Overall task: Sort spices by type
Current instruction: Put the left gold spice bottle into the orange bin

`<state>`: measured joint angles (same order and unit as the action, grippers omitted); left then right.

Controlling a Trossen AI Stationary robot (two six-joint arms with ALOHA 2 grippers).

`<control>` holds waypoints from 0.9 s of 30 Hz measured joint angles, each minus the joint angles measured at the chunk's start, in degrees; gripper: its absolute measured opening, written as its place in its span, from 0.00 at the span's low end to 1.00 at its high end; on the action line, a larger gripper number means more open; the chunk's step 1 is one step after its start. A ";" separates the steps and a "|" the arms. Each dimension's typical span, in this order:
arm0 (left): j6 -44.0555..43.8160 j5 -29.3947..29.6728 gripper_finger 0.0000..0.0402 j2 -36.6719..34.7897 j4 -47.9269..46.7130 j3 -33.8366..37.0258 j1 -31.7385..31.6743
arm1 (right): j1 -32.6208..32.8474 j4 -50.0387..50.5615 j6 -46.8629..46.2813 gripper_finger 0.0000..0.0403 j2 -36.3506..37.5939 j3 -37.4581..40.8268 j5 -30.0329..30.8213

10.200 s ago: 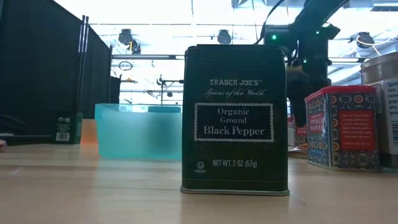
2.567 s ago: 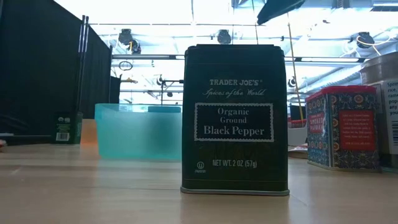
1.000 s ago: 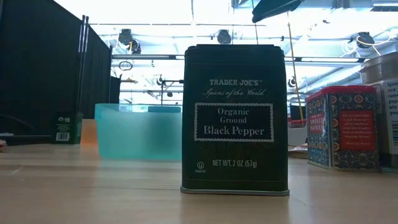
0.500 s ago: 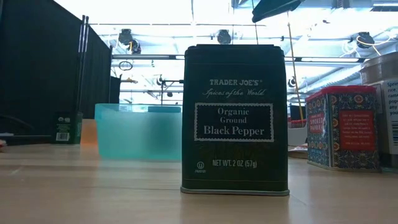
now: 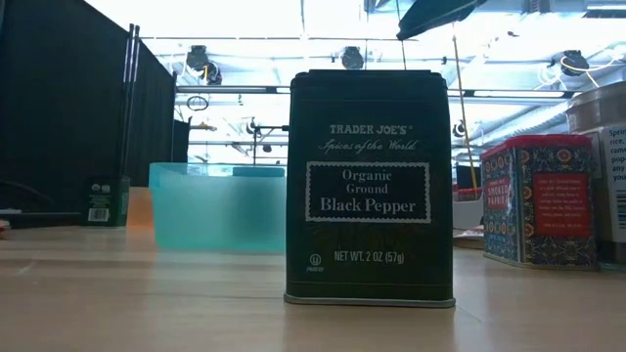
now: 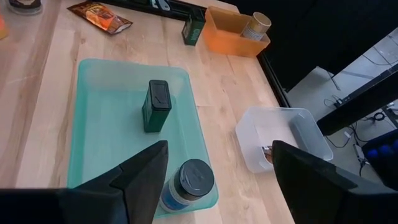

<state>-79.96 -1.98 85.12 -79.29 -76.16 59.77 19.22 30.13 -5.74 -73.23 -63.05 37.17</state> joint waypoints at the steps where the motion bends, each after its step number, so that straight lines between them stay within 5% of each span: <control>1: 0.78 0.01 0.64 0.00 0.20 0.00 0.00 | 0.00 0.00 0.00 0.67 0.00 0.00 0.02; 14: 0.68 9.02 0.64 0.02 1.77 0.00 2.67 | 0.00 0.04 -0.21 0.67 0.00 0.02 0.02; 27: -0.61 8.63 0.66 0.04 5.77 0.02 2.62 | 0.00 0.04 -0.22 0.67 0.00 0.09 0.02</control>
<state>-80.57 6.66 85.17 -73.52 -76.14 62.39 19.22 30.17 -5.96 -73.23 -62.96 37.19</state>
